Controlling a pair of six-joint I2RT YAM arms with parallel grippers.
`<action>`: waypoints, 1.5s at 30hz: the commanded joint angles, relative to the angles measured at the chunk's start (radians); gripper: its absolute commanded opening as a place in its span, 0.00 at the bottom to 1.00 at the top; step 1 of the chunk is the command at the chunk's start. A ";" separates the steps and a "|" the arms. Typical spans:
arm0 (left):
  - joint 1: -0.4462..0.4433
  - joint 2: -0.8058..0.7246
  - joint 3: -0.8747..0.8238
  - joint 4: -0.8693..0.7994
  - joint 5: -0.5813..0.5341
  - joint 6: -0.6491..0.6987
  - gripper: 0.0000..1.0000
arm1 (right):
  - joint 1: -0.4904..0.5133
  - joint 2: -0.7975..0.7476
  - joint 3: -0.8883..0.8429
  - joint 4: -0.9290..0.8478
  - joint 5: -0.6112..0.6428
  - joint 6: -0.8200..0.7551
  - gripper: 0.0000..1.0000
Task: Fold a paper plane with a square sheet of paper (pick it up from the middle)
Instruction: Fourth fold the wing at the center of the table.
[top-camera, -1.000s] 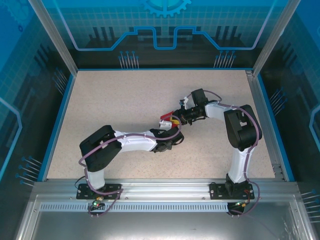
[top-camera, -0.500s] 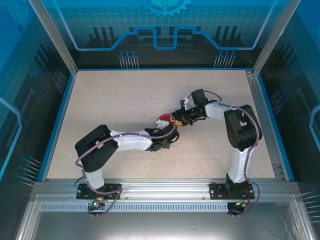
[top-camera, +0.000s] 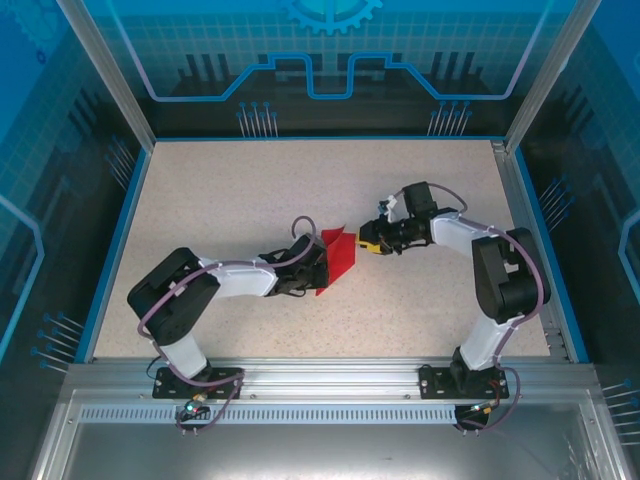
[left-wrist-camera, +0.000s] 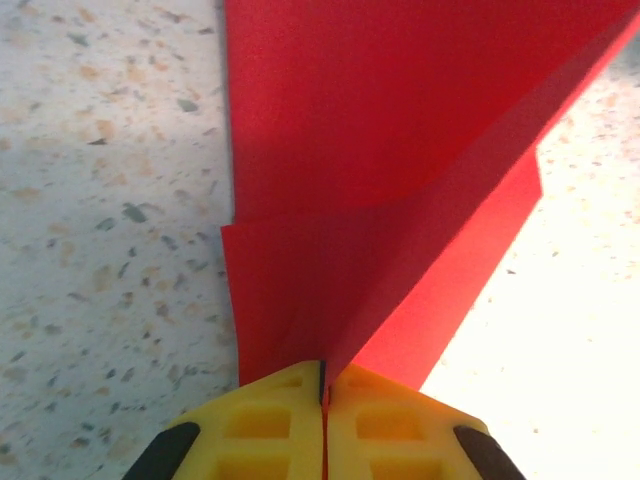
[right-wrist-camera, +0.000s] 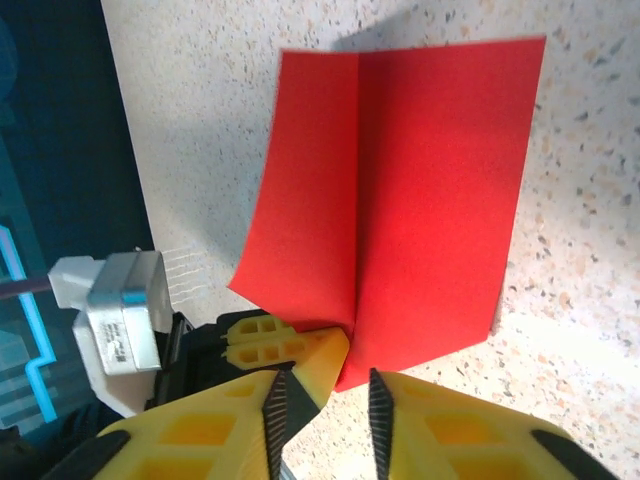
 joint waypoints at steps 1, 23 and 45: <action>0.028 -0.015 -0.026 0.078 0.138 -0.018 0.07 | 0.041 -0.028 -0.020 0.023 0.008 -0.001 0.28; 0.137 0.065 -0.098 0.206 0.363 -0.095 0.08 | 0.210 0.127 0.089 0.151 0.052 0.118 0.16; 0.212 0.140 -0.033 0.159 0.520 -0.094 0.09 | 0.214 0.217 0.123 0.191 0.102 0.192 0.17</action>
